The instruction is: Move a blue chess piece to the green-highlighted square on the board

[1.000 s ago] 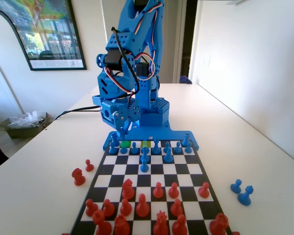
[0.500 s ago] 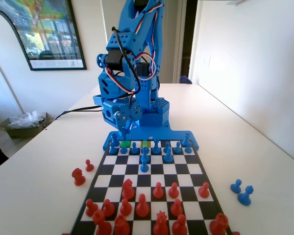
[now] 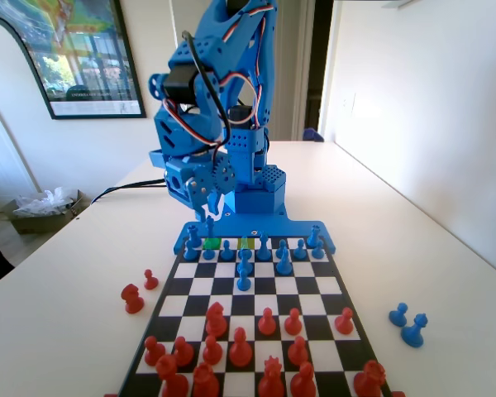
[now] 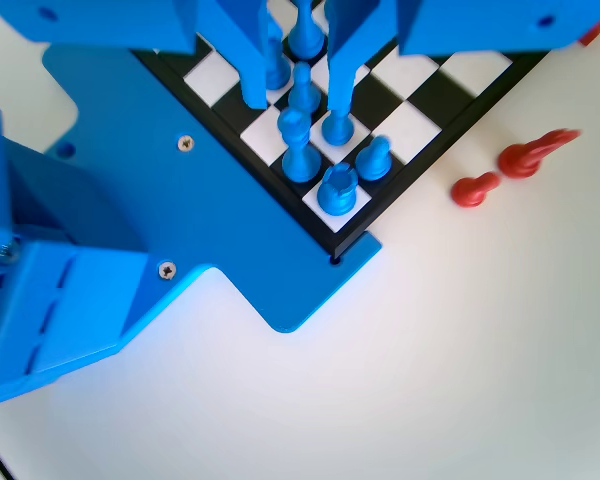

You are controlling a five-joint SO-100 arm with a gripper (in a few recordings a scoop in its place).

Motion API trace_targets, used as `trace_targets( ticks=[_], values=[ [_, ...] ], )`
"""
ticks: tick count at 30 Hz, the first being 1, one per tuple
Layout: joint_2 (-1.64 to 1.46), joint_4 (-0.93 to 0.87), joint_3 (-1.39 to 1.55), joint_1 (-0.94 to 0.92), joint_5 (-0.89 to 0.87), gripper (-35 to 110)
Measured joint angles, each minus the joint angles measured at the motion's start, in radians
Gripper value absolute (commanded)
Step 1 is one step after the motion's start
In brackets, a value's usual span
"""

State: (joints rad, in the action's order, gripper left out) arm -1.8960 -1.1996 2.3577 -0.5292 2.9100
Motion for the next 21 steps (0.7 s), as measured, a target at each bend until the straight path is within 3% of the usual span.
trace_targets(
  ticks=[11, 21],
  values=[
    [-0.087, -0.092, -0.040, -0.120, 0.000, 8],
    [-0.117, 0.138, 0.101, -0.144, 0.000, 10]
  ],
)
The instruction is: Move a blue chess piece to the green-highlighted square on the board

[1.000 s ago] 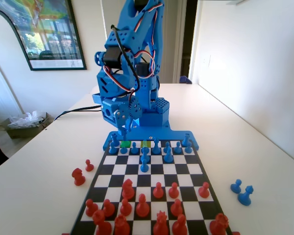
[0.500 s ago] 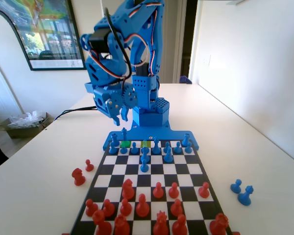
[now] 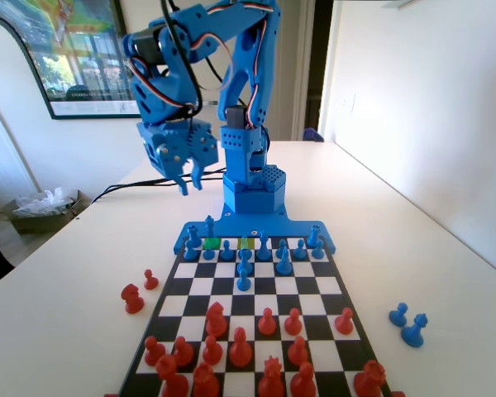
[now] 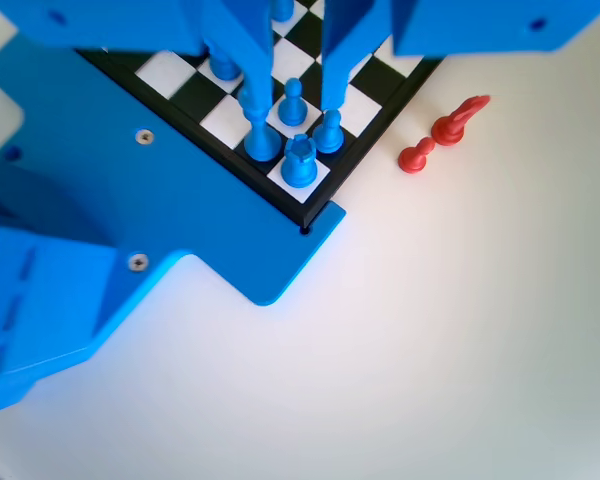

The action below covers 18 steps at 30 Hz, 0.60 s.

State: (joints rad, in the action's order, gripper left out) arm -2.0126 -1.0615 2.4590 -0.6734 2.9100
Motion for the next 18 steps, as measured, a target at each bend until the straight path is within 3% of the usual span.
trace_targets(
  ticks=[18],
  values=[
    [-0.077, 0.163, 0.167, -0.009, 0.000, 12]
  ],
)
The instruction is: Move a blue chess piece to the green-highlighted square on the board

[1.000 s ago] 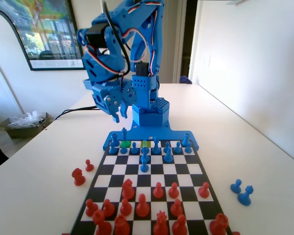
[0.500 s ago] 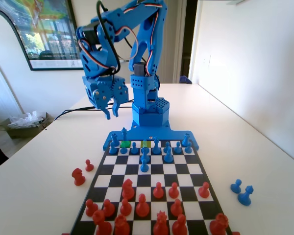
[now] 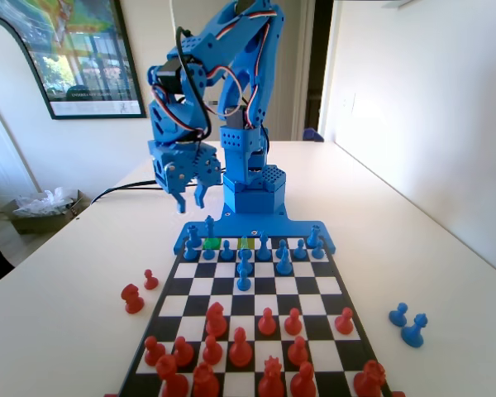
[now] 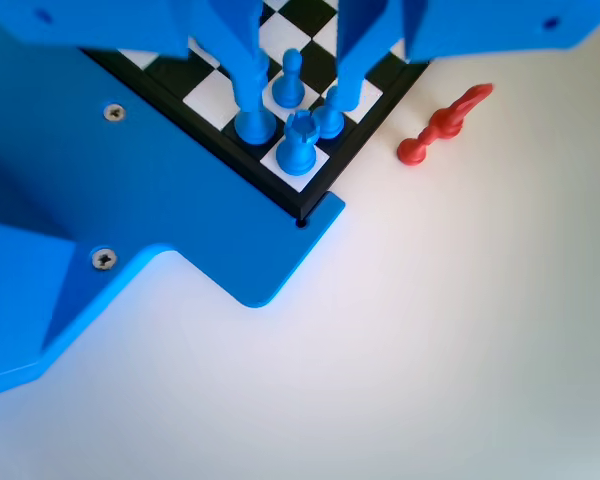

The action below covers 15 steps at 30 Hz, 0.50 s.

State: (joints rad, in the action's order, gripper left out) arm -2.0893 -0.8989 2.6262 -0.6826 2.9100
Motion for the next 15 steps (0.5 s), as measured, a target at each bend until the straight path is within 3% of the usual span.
trace_targets(
  ticks=[15],
  values=[
    [-0.097, 0.037, 0.101, 0.074, 0.000, 11]
  ],
)
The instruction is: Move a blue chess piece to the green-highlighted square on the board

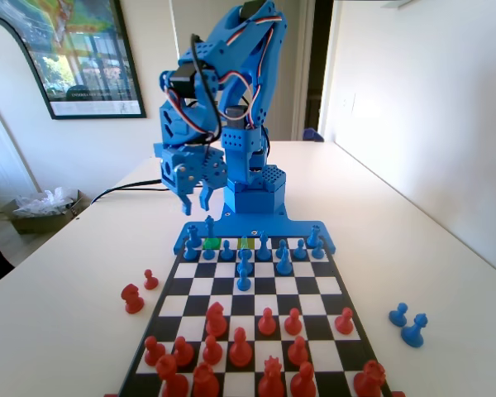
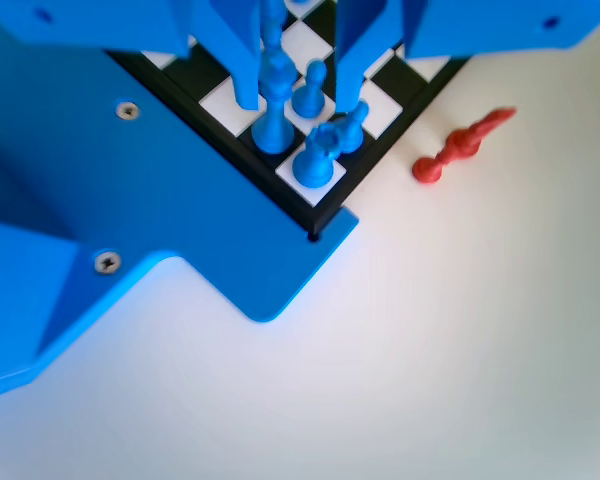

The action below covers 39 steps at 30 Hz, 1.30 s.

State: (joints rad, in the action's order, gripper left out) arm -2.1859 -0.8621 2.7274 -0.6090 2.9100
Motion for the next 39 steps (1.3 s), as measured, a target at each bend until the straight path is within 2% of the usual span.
trace_targets(
  ticks=[21, 30, 39],
  values=[
    [-0.003, -0.020, 0.005, -0.057, 0.000, 10],
    [0.107, 0.107, 0.005, -0.038, 0.000, 10],
    [0.107, 0.121, 0.005, -0.037, 0.000, 9]
  ],
)
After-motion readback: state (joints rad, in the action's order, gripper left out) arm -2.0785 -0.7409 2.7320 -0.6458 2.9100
